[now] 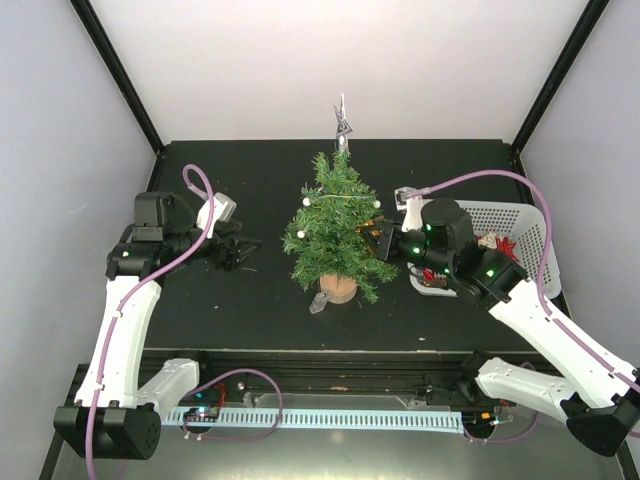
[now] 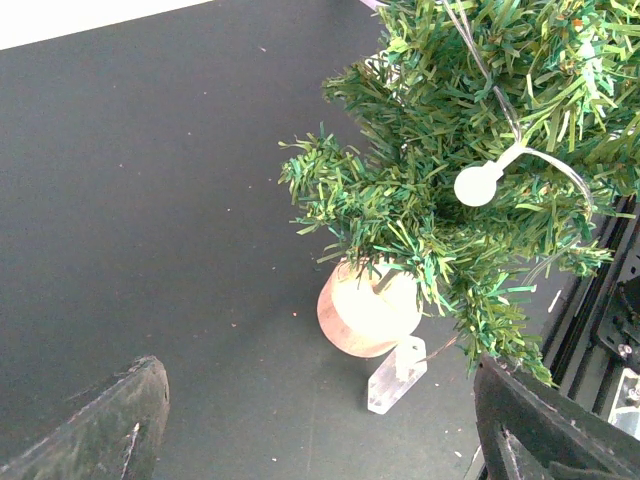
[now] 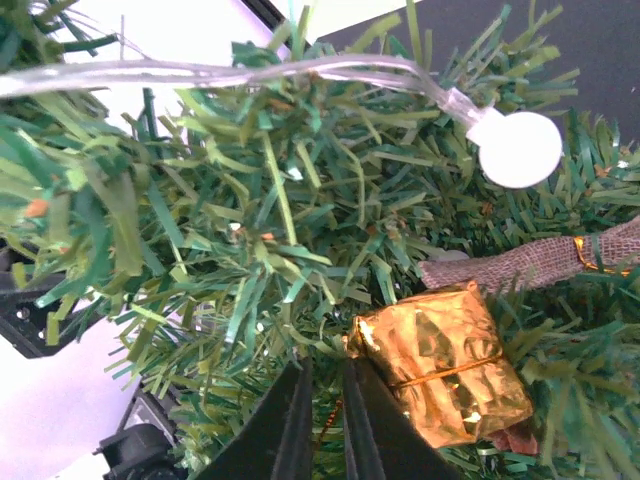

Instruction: Decorate the small christmas tree

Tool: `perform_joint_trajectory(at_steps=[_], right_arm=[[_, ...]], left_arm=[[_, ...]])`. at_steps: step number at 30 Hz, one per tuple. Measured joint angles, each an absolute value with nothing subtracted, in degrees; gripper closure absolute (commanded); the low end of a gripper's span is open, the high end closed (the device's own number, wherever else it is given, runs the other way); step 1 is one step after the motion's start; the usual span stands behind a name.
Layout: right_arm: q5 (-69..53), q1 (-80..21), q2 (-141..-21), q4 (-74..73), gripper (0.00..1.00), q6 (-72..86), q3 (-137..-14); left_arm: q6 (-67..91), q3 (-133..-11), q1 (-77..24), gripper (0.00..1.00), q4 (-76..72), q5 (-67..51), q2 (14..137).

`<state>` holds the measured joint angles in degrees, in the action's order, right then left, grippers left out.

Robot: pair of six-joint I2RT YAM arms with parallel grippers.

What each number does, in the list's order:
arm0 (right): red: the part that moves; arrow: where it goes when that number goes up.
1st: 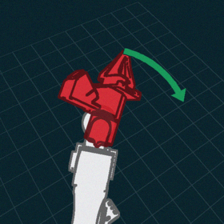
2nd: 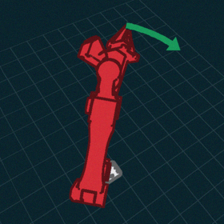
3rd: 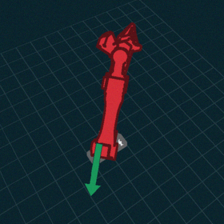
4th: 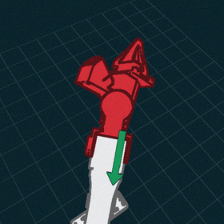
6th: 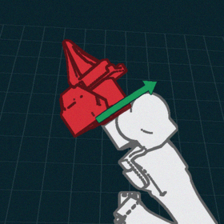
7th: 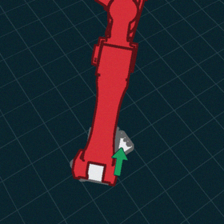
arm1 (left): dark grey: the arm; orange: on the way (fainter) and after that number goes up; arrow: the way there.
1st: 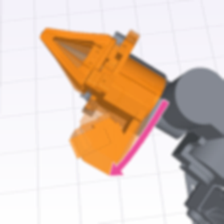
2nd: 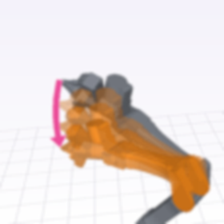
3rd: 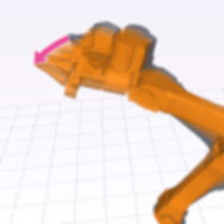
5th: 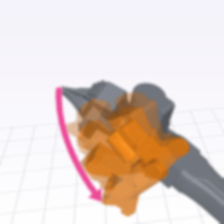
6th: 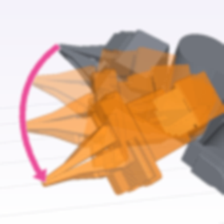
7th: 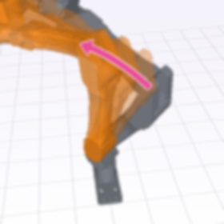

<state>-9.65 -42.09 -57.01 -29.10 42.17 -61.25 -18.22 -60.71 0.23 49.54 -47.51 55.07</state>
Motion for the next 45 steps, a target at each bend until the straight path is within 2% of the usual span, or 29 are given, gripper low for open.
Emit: perform_joint_trajectory(at_steps=[4,7,14,24,35,45], right_arm=[[-9.3,-42.09,-56.84,-29.89,0.67,41.74,-62.28],[-8.88,-42.09,-56.49,-30.35,0.61,41.21,-63.07],[-6.24,-42.09,-55.09,-32.6,0.59,39.97,-64.64],[-4.99,-42.09,-54.15,-33.41,0.65,39.07,-64.86],[-4.86,-42.09,-54.48,-33.5,0.87,39.0,-64.84],[-6.2,-42.09,-56.27,-32.56,0.91,39.18,-63.11]], left_arm=[[-18.22,-60.71,0.23,0.16,49.5,-47.51,55.07],[-18.22,-60.71,0.23,0.16,49.5,-47.51,55.07],[-18.22,-60.71,0.23,0.16,49.47,-47.46,55.07],[-18.22,-60.69,0.23,0.16,49.45,-47.11,55.07],[-18.22,-60.69,0.23,0.16,49.45,-46.72,55.07],[-18.22,-60.69,0.23,0.16,49.47,-46.72,55.09]])
